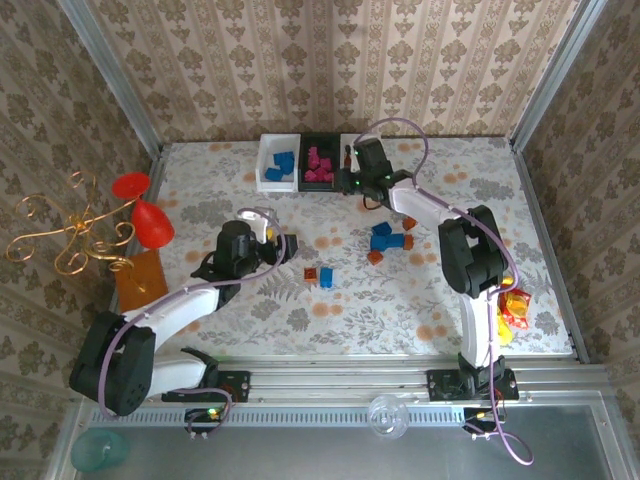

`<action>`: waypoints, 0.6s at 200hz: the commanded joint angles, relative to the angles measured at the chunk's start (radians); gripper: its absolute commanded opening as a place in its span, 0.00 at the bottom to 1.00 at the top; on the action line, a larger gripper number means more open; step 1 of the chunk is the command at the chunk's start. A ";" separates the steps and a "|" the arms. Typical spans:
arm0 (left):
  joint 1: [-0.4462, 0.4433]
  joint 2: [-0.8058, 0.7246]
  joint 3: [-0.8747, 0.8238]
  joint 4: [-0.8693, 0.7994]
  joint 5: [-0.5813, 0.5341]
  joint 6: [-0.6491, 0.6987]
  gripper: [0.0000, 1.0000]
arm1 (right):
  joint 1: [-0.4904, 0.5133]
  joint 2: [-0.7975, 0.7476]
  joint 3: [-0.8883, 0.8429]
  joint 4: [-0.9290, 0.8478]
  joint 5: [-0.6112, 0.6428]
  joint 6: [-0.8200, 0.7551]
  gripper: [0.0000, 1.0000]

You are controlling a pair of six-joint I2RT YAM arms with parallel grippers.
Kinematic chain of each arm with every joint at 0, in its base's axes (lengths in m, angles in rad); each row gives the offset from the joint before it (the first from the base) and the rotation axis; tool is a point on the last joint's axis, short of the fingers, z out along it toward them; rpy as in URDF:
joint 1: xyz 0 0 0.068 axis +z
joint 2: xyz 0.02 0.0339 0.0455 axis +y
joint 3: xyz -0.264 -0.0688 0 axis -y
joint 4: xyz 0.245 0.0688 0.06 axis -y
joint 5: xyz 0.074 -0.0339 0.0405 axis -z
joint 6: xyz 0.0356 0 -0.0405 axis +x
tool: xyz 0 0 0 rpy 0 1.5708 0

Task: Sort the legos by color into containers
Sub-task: Place the lego in the container.

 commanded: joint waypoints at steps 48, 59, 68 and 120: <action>0.007 -0.019 -0.027 0.103 0.101 -0.008 0.75 | -0.003 0.344 0.432 0.133 0.090 0.032 0.32; 0.007 -0.022 -0.027 0.108 0.110 -0.006 0.75 | -0.005 0.413 0.538 0.110 0.107 0.025 0.33; 0.007 -0.025 -0.029 0.110 0.115 -0.006 0.75 | -0.007 0.470 0.635 0.072 0.126 0.018 0.34; 0.008 -0.036 -0.032 0.111 0.118 -0.001 0.75 | -0.016 0.576 0.881 -0.018 0.140 -0.021 0.48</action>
